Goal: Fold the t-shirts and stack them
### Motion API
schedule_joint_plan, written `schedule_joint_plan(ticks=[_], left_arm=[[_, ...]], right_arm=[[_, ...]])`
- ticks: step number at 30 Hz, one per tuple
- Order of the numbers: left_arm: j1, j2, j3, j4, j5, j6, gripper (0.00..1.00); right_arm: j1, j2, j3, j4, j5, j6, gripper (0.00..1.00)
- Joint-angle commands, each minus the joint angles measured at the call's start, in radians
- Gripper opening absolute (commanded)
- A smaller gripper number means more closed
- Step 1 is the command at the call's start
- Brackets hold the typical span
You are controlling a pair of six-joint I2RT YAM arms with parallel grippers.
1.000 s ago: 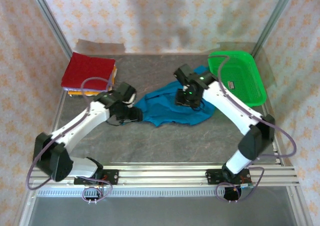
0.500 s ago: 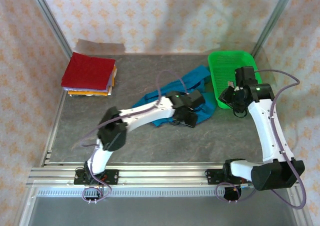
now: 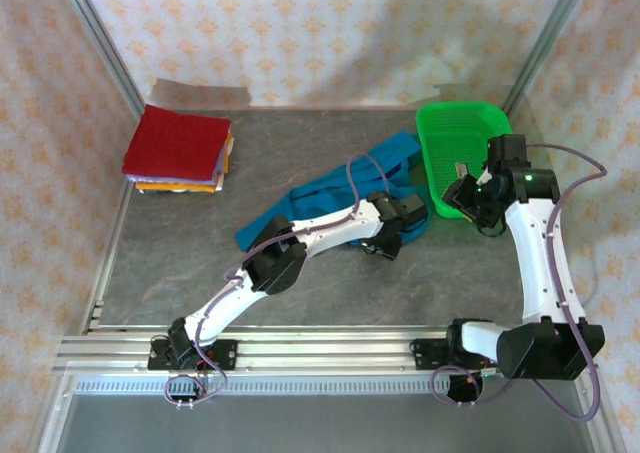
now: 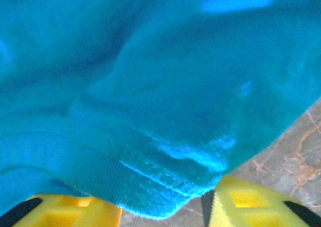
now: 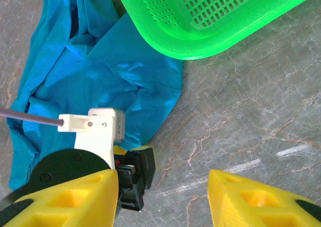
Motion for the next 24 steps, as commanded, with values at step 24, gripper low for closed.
schedule_joint_plan(ticks=[24], left_arm=[[0.487, -0.917, -0.709, -0.065, 0.119, 0.03, 0.0]], right_arm=[[0.164, 0.027, -0.018, 0.061, -0.105, 0.084, 0.5]])
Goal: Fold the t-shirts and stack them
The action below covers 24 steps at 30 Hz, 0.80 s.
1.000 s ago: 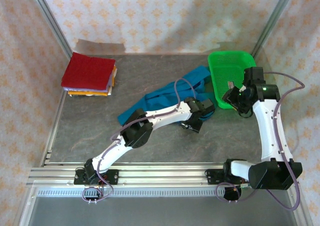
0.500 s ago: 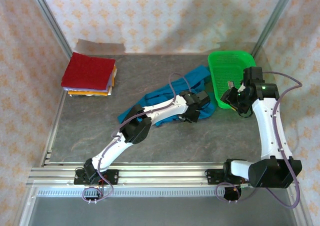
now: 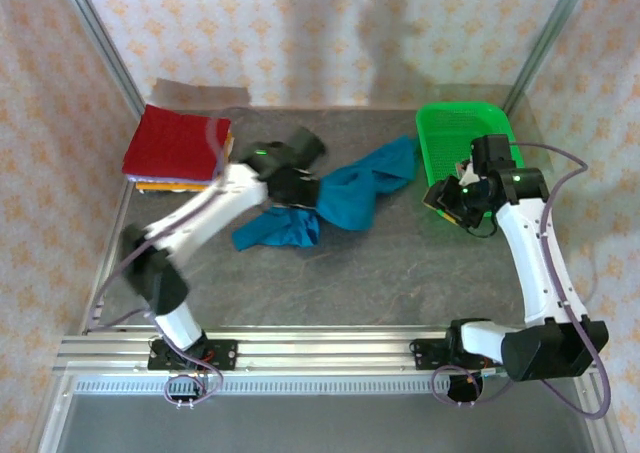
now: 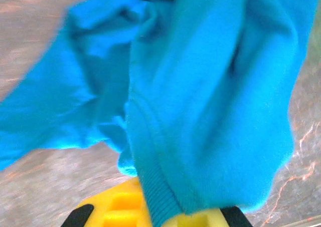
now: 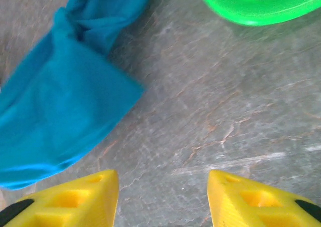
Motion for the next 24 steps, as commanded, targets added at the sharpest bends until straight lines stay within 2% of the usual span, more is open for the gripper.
schedule_joint_plan(ticks=[1, 4, 6, 9, 14, 17, 21, 24], left_arm=[[0.178, -0.099, -0.155, -0.076, 0.084, 0.01, 0.0], [0.354, -0.127, -0.25, -0.076, 0.154, 0.073, 0.0], [0.44, -0.099, -0.284, -0.06, 0.187, 0.124, 0.0], [0.517, -0.021, -0.262, -0.041, 0.185, 0.209, 0.0], [0.585, 0.058, -0.165, -0.003, 0.208, 0.246, 0.0], [0.589, 0.112, -0.045, -0.087, 0.247, 0.269, 0.0], [0.593, 0.136, -0.007, -0.04, 0.298, 0.229, 0.0], [0.609, 0.231, 0.084, -0.037, 0.384, 0.201, 0.0]], right_arm=[[0.052, 0.045, -0.012, 0.057, -0.001, 0.049, 0.5], [0.102, 0.104, -0.007, 0.105, 0.009, 0.076, 0.49], [0.127, 0.134, 0.0, 0.129, 0.012, 0.09, 0.49], [0.155, 0.172, 0.011, 0.145, 0.019, 0.102, 0.49], [0.181, 0.193, 0.007, 0.148, 0.039, 0.101, 0.49], [0.215, 0.217, -0.019, 0.195, 0.039, 0.114, 0.49], [0.275, 0.319, -0.027, 0.303, 0.019, 0.143, 0.5], [0.304, 0.431, 0.028, 0.344, 0.02, 0.133, 0.5]])
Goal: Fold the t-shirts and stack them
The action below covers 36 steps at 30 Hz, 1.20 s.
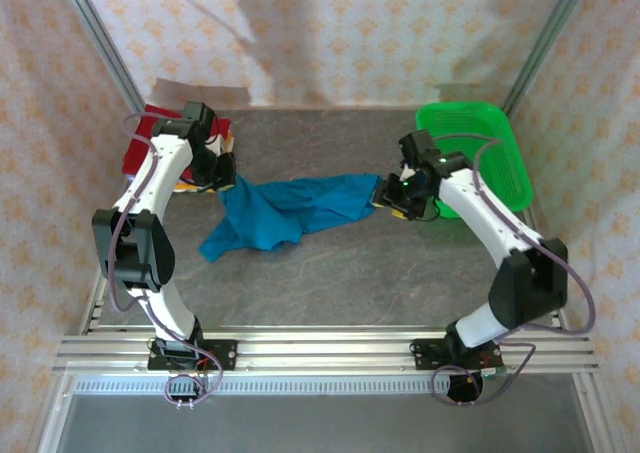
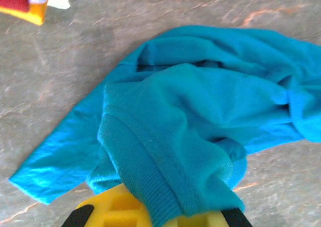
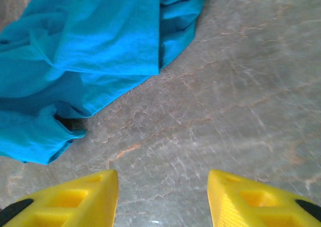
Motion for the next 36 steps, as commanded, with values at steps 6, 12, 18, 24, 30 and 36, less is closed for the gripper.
schedule_joint_plan(ticks=[6, 12, 18, 24, 30, 36], left_arm=[[0.03, 0.249, 0.209, 0.018, 0.146, -0.083, 0.01], [0.035, 0.227, 0.133, 0.108, 0.132, -0.102, 0.35], [0.035, 0.068, -0.028, 0.101, 0.073, -0.063, 0.47], [0.035, -0.107, -0.269, 0.123, 0.039, -0.052, 0.52], [0.035, -0.176, -0.407, 0.15, 0.045, -0.059, 0.53], [0.019, -0.205, -0.477, 0.186, 0.054, -0.084, 0.53]], right_arm=[[0.053, 0.258, 0.153, 0.079, 0.006, -0.004, 0.5], [0.078, 0.354, 0.18, 0.126, -0.025, 0.005, 0.48], [0.09, 0.413, 0.196, 0.13, -0.022, 0.02, 0.47], [0.121, 0.422, 0.163, 0.131, 0.019, 0.032, 0.46], [0.121, 0.469, 0.176, 0.141, 0.034, 0.026, 0.35], [0.122, 0.486, 0.226, 0.072, 0.104, -0.011, 0.34]])
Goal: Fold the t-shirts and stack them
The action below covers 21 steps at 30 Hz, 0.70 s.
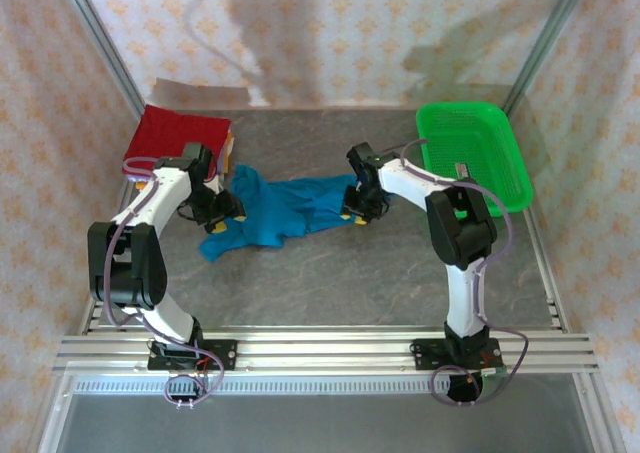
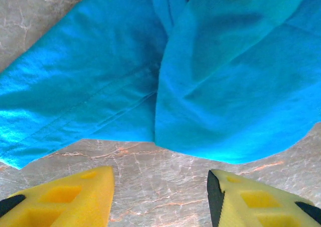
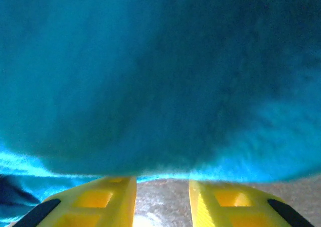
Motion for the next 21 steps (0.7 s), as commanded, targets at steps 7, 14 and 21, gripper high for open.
schedule_joint_plan(ticks=[7, 14, 21], left_arm=[[-0.059, -0.016, -0.05, 0.078, -0.019, -0.035, 0.53], [-0.116, 0.032, -0.013, 0.091, -0.035, -0.051, 0.53], [-0.153, 0.084, -0.007, 0.113, -0.053, -0.056, 0.53]], right_arm=[[0.001, 0.04, 0.053, -0.063, 0.134, -0.071, 0.29], [0.0, 0.009, 0.108, -0.118, 0.148, -0.086, 0.16], [0.0, -0.038, 0.135, -0.174, 0.152, -0.099, 0.0]])
